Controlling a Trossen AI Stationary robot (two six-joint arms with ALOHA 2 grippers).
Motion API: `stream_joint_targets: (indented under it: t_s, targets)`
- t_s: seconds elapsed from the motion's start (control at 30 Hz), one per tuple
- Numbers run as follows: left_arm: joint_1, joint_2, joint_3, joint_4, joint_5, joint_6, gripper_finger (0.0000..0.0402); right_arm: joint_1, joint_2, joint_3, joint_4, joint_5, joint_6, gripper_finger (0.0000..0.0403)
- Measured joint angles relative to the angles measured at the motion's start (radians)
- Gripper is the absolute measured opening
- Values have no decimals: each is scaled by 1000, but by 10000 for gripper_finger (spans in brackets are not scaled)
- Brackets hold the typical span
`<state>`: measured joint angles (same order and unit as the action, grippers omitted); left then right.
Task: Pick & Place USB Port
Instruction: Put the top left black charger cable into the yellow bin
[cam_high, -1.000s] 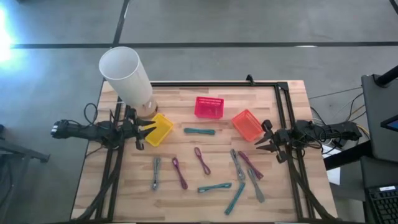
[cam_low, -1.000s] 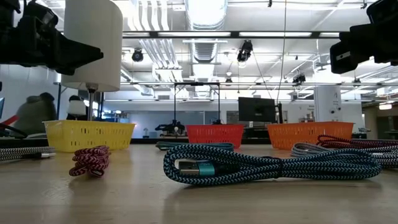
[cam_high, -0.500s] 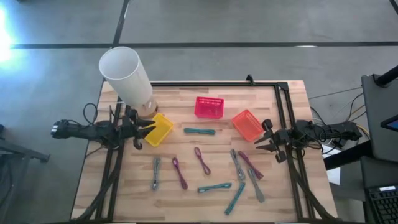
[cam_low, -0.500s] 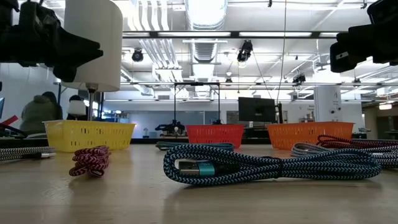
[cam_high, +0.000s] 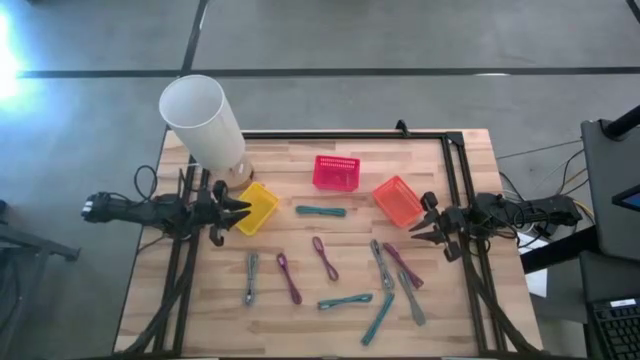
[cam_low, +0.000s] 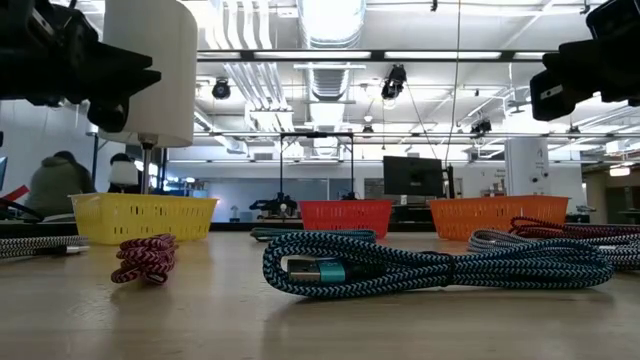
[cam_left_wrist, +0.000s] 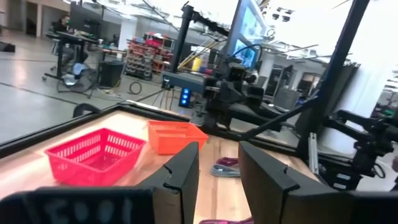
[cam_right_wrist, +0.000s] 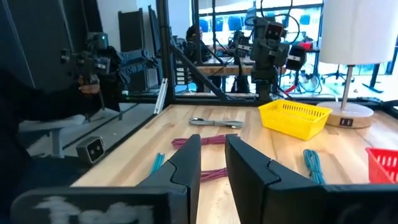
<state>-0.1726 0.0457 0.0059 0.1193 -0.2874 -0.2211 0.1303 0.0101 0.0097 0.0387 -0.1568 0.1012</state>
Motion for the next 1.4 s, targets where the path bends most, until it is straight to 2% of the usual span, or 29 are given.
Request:
stream_joint_targets:
  t_s: [0.2, 0.3, 0.43, 0.57, 0.67, 0.83, 1.03, 1.4]
  targets:
    - [0, 41, 6, 135, 48, 11, 117, 0, 0, 0, 56, 36, -172, 75]
    - [0, 76, 52, 124, 50, 14, 117, 0, 0, 0, 135, 95, -243, 69]
    - [0, 150, 131, 124, 47, 26, 117, 0, 0, 0, 245, 190, -216, 63]
    - [0, 265, 230, 54, -2, 28, 117, 0, 20, 1, 326, 202, -113, 67]
    - [0, 370, 320, -35, -52, 28, 117, 0, 63, 10, 324, 201, -104, 84]
    - [-10, 558, 469, -112, -44, 28, 117, 0, 203, 70, 339, 201, -56, 112]
    - [-50, 738, 627, -237, -35, 15, 117, 1, 453, 184, 336, 202, 21, 128]
    - [-163, 1002, 833, -535, -7, -340, 117, 1, 873, 368, 323, 203, -40, 128]
